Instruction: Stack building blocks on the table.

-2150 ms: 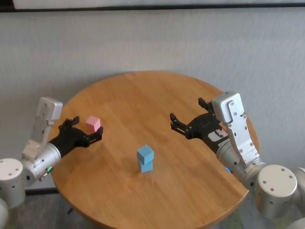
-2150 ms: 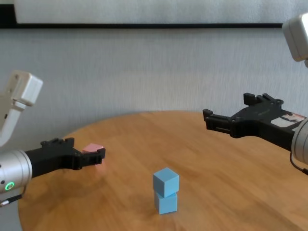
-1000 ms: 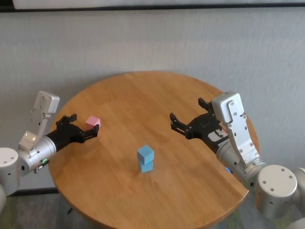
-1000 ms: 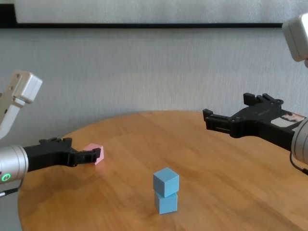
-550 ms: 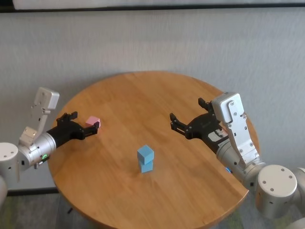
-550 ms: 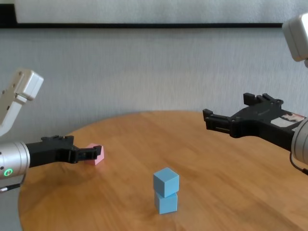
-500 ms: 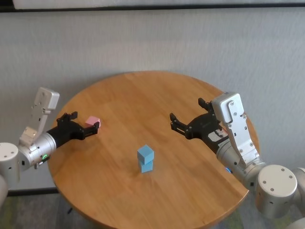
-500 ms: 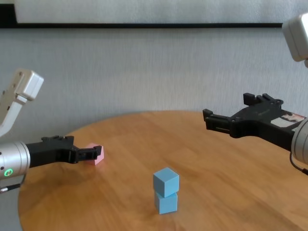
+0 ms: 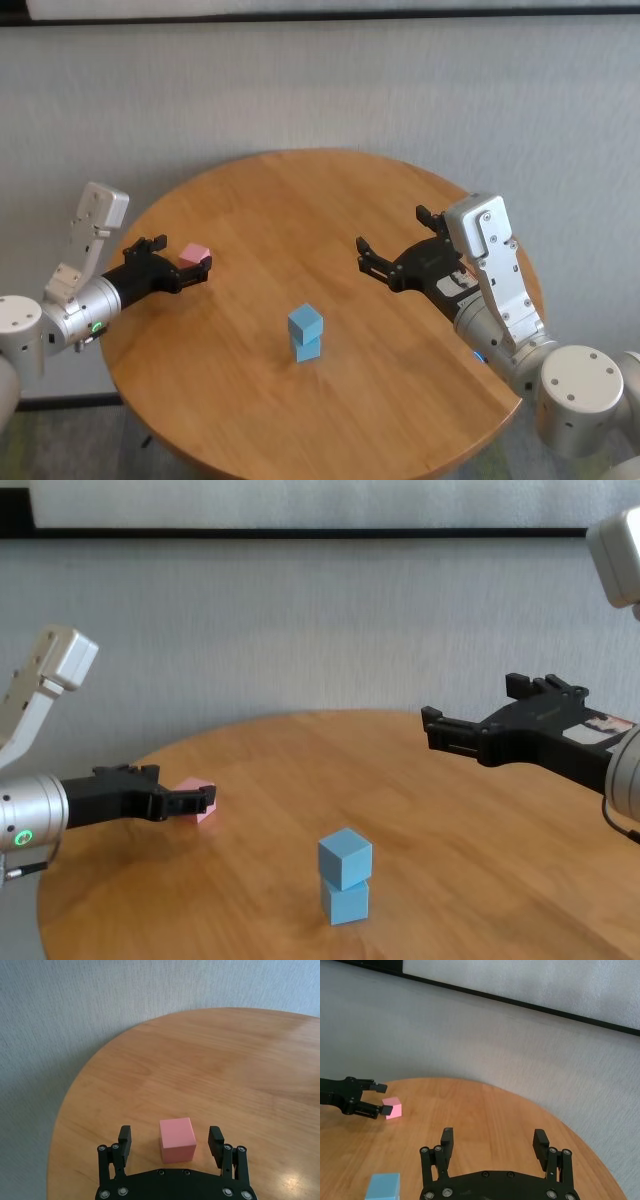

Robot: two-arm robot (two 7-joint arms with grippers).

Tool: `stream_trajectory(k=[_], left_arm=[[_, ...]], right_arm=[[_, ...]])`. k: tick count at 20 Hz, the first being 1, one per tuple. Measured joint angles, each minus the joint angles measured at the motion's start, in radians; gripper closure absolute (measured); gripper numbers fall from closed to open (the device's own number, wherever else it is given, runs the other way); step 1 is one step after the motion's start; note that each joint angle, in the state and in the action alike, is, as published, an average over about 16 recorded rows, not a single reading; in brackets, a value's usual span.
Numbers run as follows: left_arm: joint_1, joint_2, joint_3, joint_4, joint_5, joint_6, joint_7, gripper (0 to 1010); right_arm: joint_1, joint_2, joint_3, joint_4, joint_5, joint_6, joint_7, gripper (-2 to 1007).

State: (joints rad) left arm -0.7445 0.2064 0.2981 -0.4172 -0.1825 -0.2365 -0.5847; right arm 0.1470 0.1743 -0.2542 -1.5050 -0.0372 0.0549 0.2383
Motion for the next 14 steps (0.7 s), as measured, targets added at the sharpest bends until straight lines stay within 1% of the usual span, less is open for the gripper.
stream_trajectory(k=[8, 12, 14], left_arm=[[-0.042, -0.015, -0.011, 0.081, 0.014, -0.026, -0.019, 9], [-0.068, -0.023, -0.020, 0.134, 0.019, -0.048, -0.028, 9], [-0.087, -0.029, -0.021, 0.174, 0.020, -0.066, -0.035, 9]], right_arm=[[0.000, 0.000, 0.000, 0.000, 0.000, 0.000, 0.000, 0], [0.000, 0.000, 0.000, 0.000, 0.000, 0.000, 0.000, 0], [0.000, 0.000, 0.000, 0.000, 0.000, 0.000, 0.000, 0]])
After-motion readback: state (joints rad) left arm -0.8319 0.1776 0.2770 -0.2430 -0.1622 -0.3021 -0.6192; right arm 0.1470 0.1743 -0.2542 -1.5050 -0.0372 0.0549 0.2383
